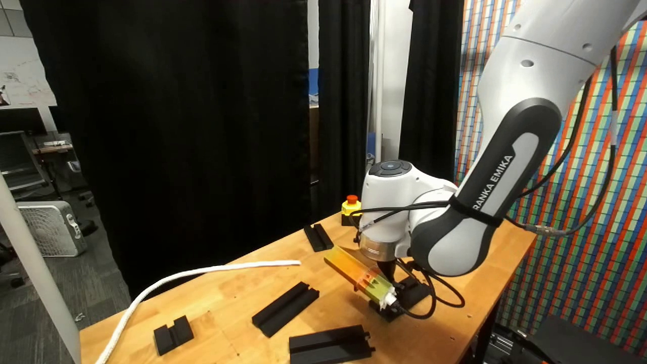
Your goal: Join the two black pieces of the object
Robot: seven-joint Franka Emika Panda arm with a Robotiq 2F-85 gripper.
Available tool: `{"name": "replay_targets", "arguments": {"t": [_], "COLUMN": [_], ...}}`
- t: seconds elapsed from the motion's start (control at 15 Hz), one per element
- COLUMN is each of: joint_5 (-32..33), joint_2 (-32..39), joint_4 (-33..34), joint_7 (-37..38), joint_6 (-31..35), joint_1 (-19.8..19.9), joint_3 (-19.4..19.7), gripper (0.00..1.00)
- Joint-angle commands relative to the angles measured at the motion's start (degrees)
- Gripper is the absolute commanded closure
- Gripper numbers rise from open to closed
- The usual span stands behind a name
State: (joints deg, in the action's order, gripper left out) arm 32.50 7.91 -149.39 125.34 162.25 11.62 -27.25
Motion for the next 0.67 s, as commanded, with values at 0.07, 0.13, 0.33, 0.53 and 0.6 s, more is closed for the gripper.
{"name": "replay_targets", "arguments": {"t": [0.07,0.13,0.33,0.53,0.6], "joint_5": [-15.06,-18.34,-25.28,-28.54,-29.28], "joint_2": [1.19,0.08,-3.33,-7.0,-8.17], "joint_4": [4.41,5.23,7.79,9.1,9.08], "joint_7": [-19.73,-23.25,-30.92,-32.79,-32.66], "joint_6": [-2.95,-5.19,-12.87,-22.35,-25.84], "joint_1": [-9.65,-11.38,-15.15,-17.76,-18.23], "joint_3": [8.23,9.37,11.99,13.72,14.11], "gripper": [0.0,0.0,0.0,0.0,0.0]}}
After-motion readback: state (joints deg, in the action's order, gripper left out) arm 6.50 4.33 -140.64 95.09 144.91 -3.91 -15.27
